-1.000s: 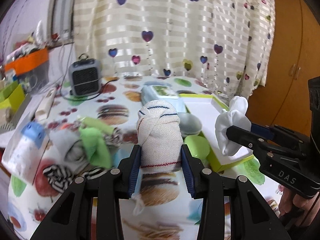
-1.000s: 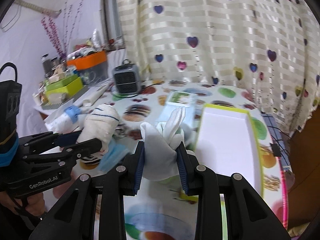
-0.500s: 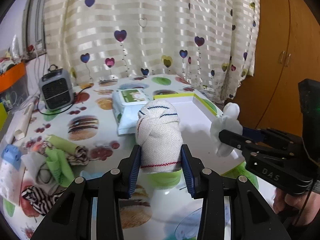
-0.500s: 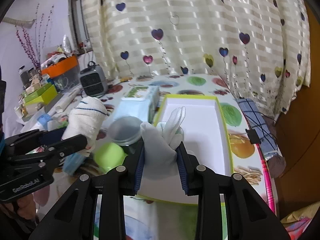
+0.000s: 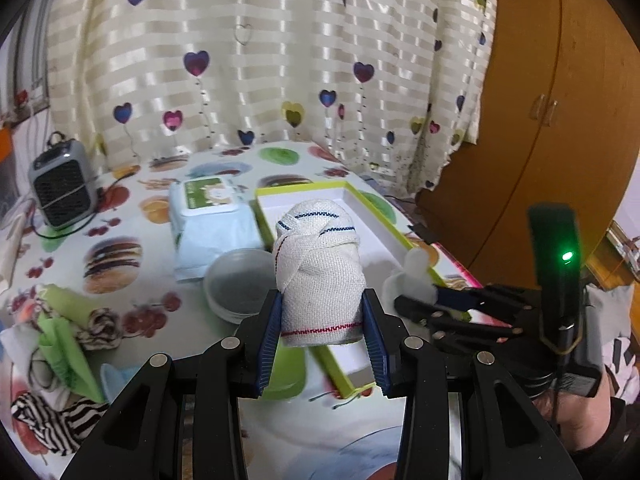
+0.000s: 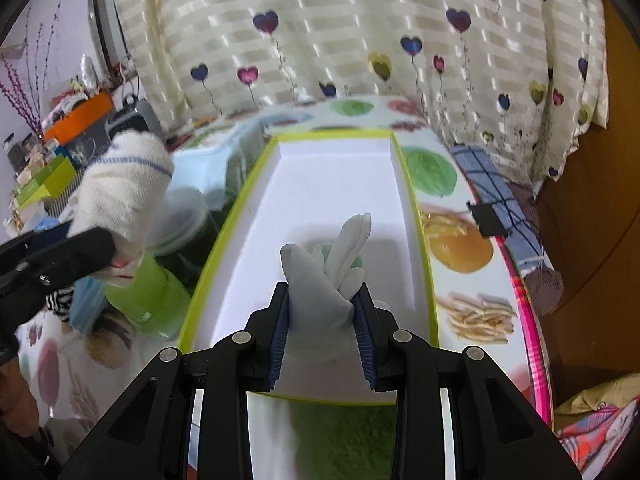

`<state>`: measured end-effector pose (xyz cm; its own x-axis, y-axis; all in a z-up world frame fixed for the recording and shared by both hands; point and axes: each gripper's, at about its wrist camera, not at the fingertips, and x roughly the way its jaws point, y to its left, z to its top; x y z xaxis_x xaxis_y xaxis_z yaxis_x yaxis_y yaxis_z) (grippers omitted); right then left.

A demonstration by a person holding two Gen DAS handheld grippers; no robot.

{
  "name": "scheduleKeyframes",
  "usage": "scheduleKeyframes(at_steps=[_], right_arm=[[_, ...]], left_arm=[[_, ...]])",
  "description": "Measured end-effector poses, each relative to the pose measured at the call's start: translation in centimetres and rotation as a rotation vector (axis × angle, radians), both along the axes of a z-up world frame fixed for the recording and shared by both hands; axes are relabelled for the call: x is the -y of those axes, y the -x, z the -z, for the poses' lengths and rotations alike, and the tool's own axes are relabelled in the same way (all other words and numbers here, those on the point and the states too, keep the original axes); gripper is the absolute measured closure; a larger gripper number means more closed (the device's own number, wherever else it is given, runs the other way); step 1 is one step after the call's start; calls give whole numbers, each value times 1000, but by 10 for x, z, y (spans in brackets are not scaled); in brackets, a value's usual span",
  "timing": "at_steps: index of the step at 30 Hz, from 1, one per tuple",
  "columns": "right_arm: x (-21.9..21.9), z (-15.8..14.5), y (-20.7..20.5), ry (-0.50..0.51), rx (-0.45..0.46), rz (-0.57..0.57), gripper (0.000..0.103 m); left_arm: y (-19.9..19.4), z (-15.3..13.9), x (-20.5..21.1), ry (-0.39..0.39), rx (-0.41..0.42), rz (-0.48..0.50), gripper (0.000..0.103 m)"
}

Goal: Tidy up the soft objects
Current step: 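Carry both items to the yellow-rimmed white box while the right tool releases the mitten inside, then open the left tool to drop the white sock into the box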

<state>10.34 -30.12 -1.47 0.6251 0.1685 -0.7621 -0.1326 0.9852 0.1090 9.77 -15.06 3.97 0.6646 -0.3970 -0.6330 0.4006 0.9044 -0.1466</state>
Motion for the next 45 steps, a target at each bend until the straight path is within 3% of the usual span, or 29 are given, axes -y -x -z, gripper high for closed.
scheduleKeyframes(at_steps=[5,13,23,36,45], right_arm=[[6,-3,8,4,28,15,55],[18,-16,17,32,67,57,54],[18,-34,28,57,114,74,54],[-23,-64,51,95,188,-2,54],[-62,-71,63,106,205,-100,54]], left_arm=[[-6,10,16,3,-42,47,65],[-19,33,38,-21,-109,102,64],[-7,24,41,-34,-61,124,63],[30,-8,-6,-7,22,15,63],[49,-10,-43,-5,30,-72,63]])
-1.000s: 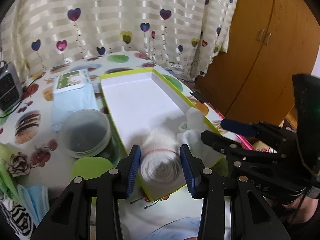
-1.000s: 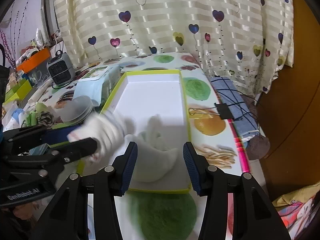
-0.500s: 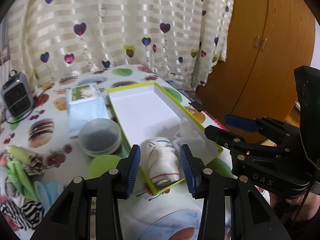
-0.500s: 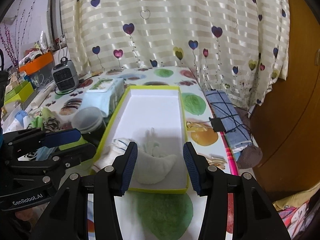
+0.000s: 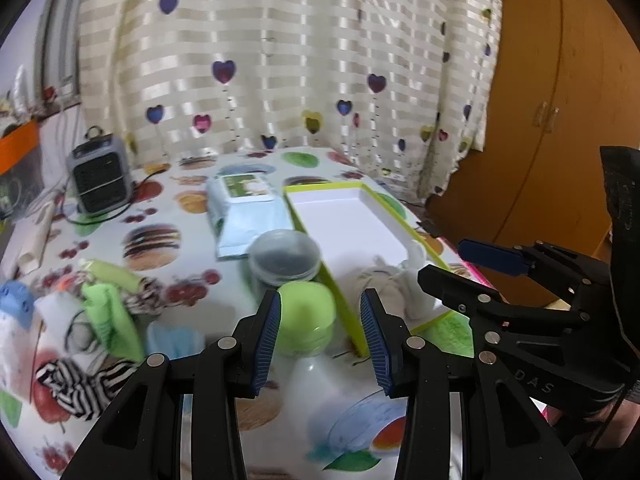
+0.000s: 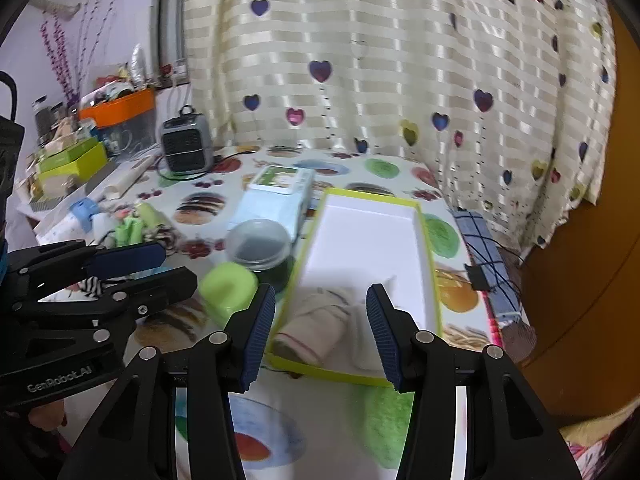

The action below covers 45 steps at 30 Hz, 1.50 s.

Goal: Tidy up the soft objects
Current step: 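Open the left tool to drop the white sock into the box, then move both tools back to the pile while the right tool grasps the blue face mask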

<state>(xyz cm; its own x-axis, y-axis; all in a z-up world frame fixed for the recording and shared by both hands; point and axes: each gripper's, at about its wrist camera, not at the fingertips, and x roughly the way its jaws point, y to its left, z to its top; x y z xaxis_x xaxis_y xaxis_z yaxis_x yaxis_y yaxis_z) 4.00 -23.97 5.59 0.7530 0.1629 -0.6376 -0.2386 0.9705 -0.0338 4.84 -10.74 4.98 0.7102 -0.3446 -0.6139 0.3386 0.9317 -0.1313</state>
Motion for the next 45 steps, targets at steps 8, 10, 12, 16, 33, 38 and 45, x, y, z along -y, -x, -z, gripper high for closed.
scheduleKeyframes(at_steps=[8,10,12,16,33,38,45], right_arm=[[-26,-1,3,10,-1,-58,54],[-32,0,4,14,-3,-68,54],[-37,0,4,16,-5,-76,54],[-44,1,5,19,-9,-89,54],[-92,33,-2,-57,-118,-251,54],[-110,45,-9,-84,-167,-296,54],[-132,60,-20,-109,-221,-329,54]], left_arm=[[8,5,-28,9,-12,-66,63],[10,6,-33,13,-12,-75,63],[11,7,-37,14,-12,-82,63],[12,9,-47,21,-14,-99,63],[20,38,-121,-1,-57,-275,63],[21,46,-147,5,-74,-337,63],[20,54,-169,17,-88,-376,62]])
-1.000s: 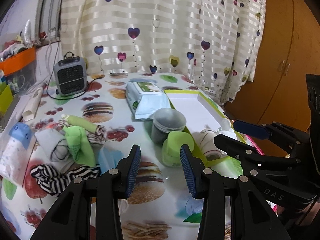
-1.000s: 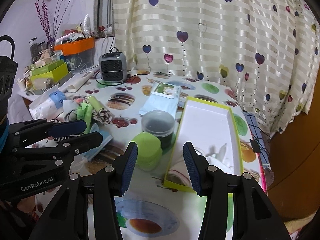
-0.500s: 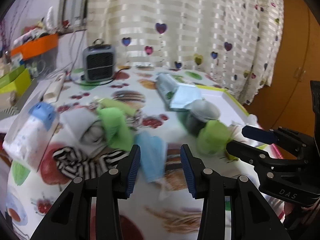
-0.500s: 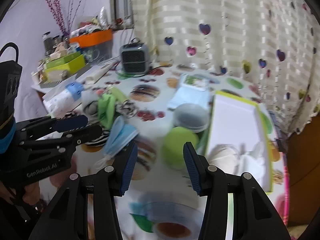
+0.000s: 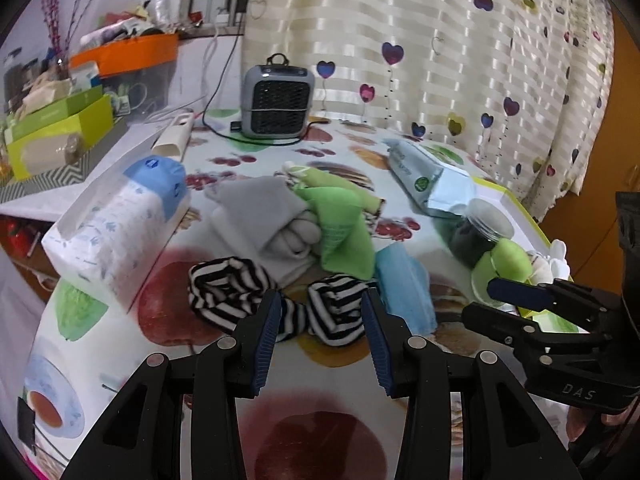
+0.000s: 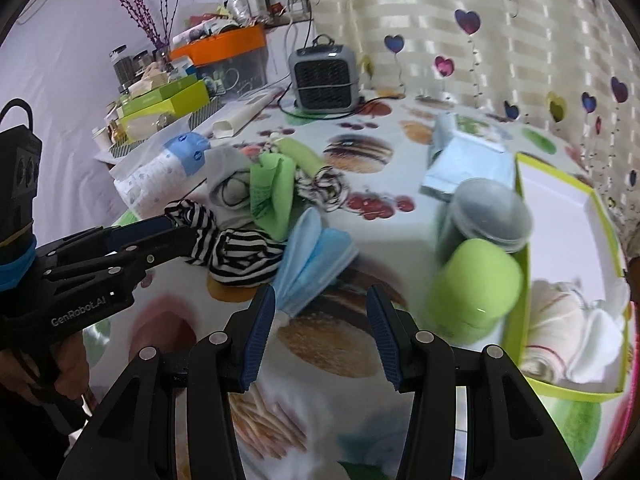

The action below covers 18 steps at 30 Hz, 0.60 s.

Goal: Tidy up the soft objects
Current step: 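Move both tools back to the pile while the right tool grasps the blue face mask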

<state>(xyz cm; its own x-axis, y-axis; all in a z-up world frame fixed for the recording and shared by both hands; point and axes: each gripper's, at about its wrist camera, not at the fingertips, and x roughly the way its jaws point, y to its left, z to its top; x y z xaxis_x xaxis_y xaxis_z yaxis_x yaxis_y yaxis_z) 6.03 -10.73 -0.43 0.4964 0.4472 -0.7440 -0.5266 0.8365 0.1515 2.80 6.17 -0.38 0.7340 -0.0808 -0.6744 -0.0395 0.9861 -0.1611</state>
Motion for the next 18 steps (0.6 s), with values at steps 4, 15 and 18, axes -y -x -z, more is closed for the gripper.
scheduleKeyframes(at_steps=[4,15,18], right_arm=[[-12,8,-7,-4,-25,-6,54],[-33,34,-28,50,-90,17,54],[-33,37,-29,50,-100,18,54]], left_arm=[[-1,3,-9,9,-5,-12,61],[-5,10,-17,36,-11,4,59],[-9,12,-14,42,-16,23,59]])
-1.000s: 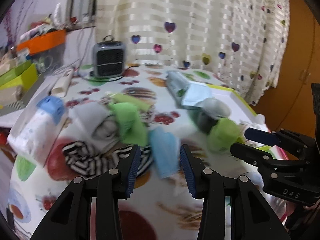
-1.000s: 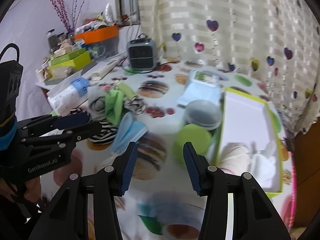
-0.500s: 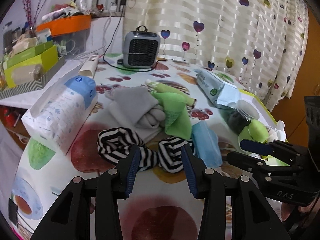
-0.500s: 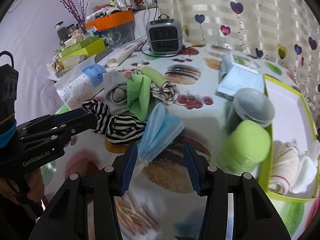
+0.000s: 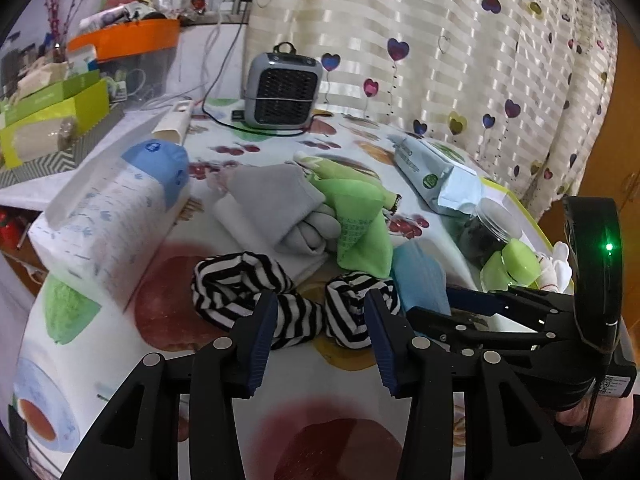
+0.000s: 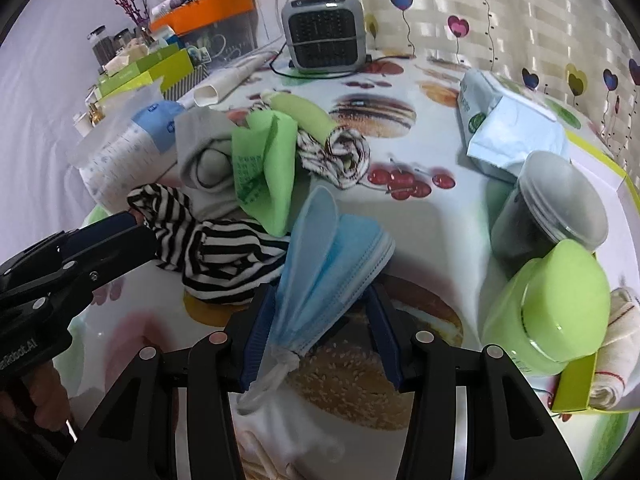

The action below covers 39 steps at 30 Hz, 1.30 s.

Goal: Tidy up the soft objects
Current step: 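Move both tools back to the pile while the right tool grasps the blue face mask, then grasp the black-and-white striped sock with the left tool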

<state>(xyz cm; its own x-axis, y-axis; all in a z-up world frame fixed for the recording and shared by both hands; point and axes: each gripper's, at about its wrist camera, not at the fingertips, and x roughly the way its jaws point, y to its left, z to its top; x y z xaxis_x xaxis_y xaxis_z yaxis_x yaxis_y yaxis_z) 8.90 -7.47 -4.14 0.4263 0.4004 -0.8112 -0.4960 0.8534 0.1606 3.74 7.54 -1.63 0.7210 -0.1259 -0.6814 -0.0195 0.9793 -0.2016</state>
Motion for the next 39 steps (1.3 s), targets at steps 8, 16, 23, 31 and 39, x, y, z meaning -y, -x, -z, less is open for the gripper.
scheduleKeyframes(at_steps=[8,16,23,31,39], right_arm=[[3,-8,6,21,61,-20,84],[22,-28,13,-6,119,15,84],[33,-34,14,-18,133,45,84],[42,-40,19,-37,151,54,84],[53,-48,27,-62,174,60,84]], left_arm=[[-16,7,9,13,-15,50,59],[-36,18,25,-10,-47,109,57],[-45,28,44,-60,-82,141,57],[-43,34,56,-130,-103,133,82],[-24,24,49,-75,-89,106,90]])
